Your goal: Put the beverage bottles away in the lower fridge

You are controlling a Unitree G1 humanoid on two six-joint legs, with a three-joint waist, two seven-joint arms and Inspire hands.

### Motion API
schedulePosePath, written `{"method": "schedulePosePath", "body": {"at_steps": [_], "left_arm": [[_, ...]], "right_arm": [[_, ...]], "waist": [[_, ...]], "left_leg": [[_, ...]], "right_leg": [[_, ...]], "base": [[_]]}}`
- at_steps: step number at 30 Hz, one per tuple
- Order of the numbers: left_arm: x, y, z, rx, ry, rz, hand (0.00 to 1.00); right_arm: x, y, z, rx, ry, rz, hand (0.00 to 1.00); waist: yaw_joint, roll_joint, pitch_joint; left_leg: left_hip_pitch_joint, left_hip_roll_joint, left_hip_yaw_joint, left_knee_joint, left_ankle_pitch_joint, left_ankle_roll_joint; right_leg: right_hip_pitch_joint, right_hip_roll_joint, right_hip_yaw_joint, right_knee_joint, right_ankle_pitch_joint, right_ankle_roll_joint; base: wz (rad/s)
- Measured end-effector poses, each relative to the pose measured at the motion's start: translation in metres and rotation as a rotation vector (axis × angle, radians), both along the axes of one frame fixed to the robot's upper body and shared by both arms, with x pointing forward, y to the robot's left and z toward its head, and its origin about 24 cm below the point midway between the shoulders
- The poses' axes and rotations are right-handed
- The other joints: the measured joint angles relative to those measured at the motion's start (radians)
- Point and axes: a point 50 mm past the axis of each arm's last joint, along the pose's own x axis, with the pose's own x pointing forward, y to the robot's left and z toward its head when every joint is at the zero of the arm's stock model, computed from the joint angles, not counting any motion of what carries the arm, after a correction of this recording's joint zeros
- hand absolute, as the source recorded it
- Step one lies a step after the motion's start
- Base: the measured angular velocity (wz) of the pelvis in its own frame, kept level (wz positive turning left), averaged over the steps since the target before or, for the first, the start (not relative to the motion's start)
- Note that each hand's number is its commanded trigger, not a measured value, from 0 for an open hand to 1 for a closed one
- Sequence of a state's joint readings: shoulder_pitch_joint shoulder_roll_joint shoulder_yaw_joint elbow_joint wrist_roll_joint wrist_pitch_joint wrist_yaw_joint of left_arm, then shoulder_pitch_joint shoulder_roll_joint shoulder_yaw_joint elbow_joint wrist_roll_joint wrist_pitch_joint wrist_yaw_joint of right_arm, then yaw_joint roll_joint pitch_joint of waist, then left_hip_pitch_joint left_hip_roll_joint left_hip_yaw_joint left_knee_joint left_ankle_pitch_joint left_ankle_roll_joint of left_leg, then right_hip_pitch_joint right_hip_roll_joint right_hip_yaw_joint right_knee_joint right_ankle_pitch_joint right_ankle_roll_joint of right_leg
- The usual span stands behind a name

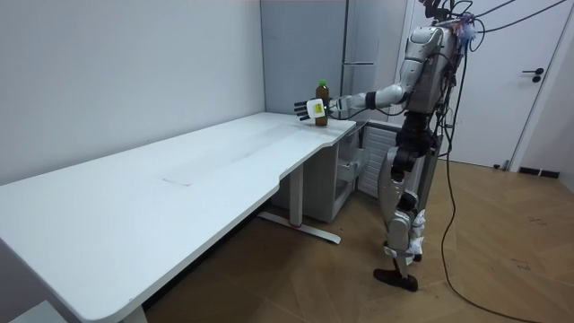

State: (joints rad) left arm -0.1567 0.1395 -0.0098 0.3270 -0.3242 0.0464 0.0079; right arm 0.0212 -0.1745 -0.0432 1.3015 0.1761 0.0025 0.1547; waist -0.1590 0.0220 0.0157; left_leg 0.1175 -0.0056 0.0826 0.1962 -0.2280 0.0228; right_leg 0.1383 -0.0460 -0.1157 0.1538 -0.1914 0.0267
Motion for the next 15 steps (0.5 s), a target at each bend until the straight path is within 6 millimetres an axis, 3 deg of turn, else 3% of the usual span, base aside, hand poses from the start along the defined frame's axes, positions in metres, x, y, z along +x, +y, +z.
{"method": "schedulePosePath", "body": {"at_steps": [15], "left_arm": [[0.019,0.005,0.024,0.031,-0.078,0.023,0.0]], "right_arm": [[-0.002,-0.002,0.0,-0.016,0.013,0.002,0.0]], "waist": [[0.0,-0.003,-0.0056]], "left_leg": [[-0.003,0.002,0.001,0.0,0.0,0.0]], "right_leg": [[-0.018,0.001,0.01,0.019,0.0,0.0]], "base": [[0.0]]}}
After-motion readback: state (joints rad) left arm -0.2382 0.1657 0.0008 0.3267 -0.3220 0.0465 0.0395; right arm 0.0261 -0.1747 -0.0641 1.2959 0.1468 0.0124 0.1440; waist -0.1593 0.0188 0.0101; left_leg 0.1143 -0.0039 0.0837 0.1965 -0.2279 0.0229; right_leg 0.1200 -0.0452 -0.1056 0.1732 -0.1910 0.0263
